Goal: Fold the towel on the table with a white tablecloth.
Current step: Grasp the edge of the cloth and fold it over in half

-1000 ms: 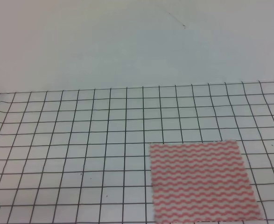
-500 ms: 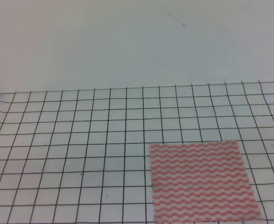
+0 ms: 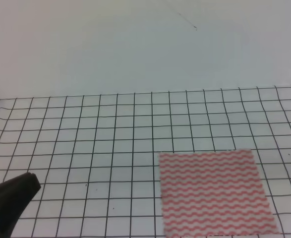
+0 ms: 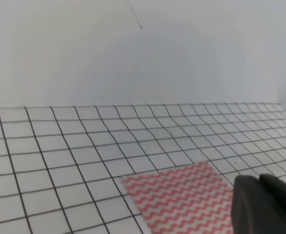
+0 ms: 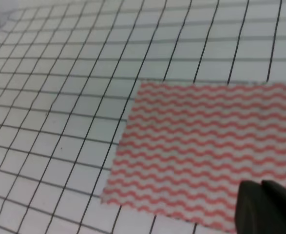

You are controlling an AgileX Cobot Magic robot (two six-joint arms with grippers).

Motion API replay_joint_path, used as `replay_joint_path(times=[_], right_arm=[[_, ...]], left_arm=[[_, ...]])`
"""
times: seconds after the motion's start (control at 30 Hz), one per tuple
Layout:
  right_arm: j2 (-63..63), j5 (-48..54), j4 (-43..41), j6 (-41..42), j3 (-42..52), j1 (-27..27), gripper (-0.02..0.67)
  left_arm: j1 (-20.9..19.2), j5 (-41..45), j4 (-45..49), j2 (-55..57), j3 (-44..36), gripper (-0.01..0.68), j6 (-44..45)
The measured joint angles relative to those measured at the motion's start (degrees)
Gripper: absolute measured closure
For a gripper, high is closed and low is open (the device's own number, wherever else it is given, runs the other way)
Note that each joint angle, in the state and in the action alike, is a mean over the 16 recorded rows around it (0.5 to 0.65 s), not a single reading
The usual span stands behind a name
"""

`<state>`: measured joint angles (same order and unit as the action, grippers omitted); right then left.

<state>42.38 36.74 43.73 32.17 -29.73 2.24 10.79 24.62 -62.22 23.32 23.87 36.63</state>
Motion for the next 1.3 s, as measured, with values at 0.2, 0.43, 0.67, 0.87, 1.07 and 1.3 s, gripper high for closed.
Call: replay_joint_path(times=[0.2, 0.43, 0.67, 0.87, 1.07, 1.3], right_arm=[[10.6, 3.3, -0.6, -2.4, -0.1, 0.0, 0.63], [20.6, 4.9, -1.3, -2.1, -0.2, 0.0, 0.552], [27.5, 4.3, -1.6, -1.3, -0.3, 0.0, 0.457], [32.2, 3.1, -1.7, -1.5, -0.4, 0.0, 0.414], [36.9, 1.7, -1.7, -2.1, -0.4, 0.0, 0.408], [41.4, 0.0, -1.6, -3.0, -0.4, 0.0, 0.407]], left_arm=[[0.0, 2.1, -1.7, 1.7, 0.6, 0.675, 2.2], [0.0, 3.3, -2.5, 2.0, 0.5, 0.675, 3.0], [0.0, 3.4, -2.6, 2.0, 0.5, 0.675, 3.2], [0.0, 3.4, -2.6, 2.1, 0.5, 0.675, 3.4], [0.0, 3.4, -3.6, 2.1, 0.5, 0.675, 3.6], [0.0, 3.6, -5.0, 2.1, 0.5, 0.675, 3.7]])
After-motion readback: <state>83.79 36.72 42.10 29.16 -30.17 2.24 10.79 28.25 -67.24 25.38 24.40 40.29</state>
